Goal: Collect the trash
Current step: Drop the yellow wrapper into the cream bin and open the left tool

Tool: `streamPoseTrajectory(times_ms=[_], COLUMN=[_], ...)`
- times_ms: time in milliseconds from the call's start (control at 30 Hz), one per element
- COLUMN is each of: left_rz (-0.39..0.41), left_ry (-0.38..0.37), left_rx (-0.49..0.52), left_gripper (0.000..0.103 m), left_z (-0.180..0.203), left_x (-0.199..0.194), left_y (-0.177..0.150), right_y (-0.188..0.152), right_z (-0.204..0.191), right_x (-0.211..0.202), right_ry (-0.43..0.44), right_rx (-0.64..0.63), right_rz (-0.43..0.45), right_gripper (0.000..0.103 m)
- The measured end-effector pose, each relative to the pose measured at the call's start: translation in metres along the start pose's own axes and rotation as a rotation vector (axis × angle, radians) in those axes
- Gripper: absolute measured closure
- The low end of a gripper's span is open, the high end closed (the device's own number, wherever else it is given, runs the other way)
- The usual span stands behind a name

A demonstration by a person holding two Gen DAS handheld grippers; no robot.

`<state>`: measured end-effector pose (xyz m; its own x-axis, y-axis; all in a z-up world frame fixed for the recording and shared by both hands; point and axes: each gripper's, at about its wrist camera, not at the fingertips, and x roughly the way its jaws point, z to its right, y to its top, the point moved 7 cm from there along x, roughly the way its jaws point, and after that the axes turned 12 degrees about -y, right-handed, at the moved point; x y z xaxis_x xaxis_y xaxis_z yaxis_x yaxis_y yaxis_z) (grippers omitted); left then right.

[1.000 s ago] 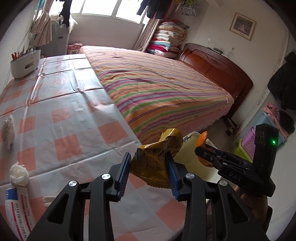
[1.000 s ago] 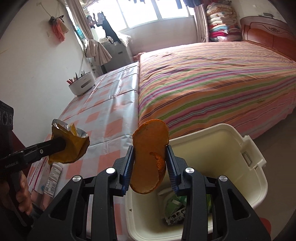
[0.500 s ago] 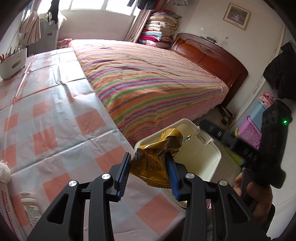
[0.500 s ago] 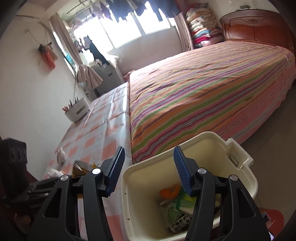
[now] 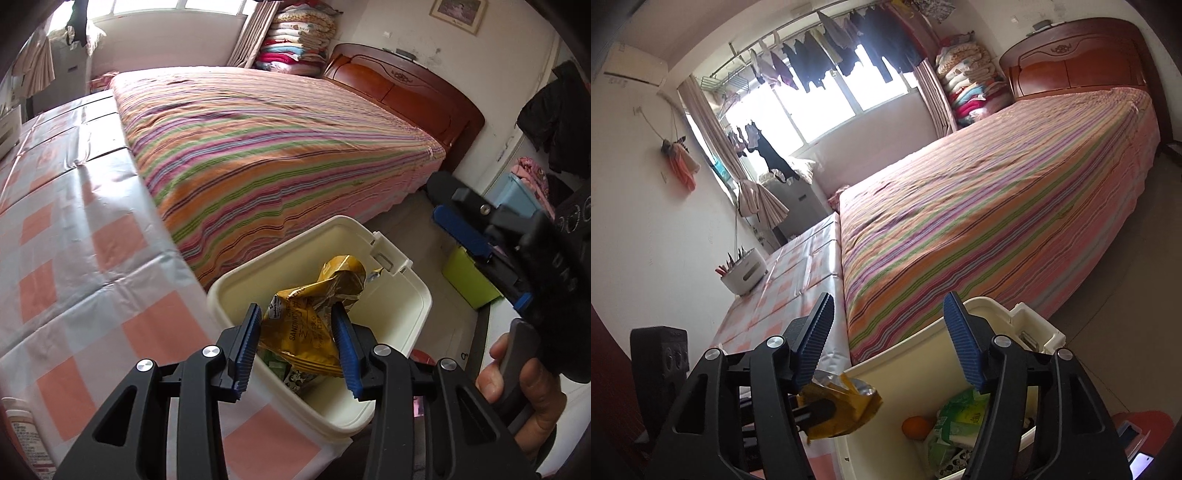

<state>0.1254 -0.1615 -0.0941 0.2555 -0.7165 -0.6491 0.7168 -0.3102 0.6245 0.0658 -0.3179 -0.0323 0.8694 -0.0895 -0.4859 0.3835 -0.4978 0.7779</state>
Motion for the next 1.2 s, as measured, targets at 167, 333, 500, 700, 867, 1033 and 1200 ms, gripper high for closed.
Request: streamPoseTrajectory(times_ms=[167, 333, 500, 700, 867, 1033, 1200], left_rz=[-0.012, 0.01, 0.087, 0.219, 0.305, 0.381, 0.433], left_ry=[0.01, 0.035, 0.043, 0.094, 0.139, 0.266, 0.329], left_rx=[0.018, 0.036, -0.017, -0.077, -0.132, -0.199, -0.302], left_gripper=[0.053, 0.034, 0.033, 0.028, 0.028, 0.028, 0.028], left_z=[0.009, 0.013, 0.001, -0.022, -0.053, -0.103, -0.153], left_x=[0.009, 0.002, -0.037, -0.102, -0.151, -0.194, -0.231], left_y=[0.001, 0.004, 0.017, 0.033, 0.035, 0.026, 0.011], right_y=[-0.001, 0.001, -0.001, -0.008, -0.015, -0.018, -0.012], right_z=[0.002, 0.005, 0.001, -0.023, -0.045, -0.082, -0.142], right_x=[0.001, 0.0, 0.001, 0.007, 0.013, 0.017, 0.025], right_ry=[-0.001, -0.001, 0.006, 0.027, 0.047, 0.111, 0.208], right_rx=[0.007, 0.019, 0.012, -0.035, -0.078, -0.138, -0.199], right_rz=[0.006, 0.017, 0.015, 0.0, -0.012, -0.019, -0.03], right_gripper=[0.041, 0.041, 0.041, 0.04, 0.037, 0.037, 0.035])
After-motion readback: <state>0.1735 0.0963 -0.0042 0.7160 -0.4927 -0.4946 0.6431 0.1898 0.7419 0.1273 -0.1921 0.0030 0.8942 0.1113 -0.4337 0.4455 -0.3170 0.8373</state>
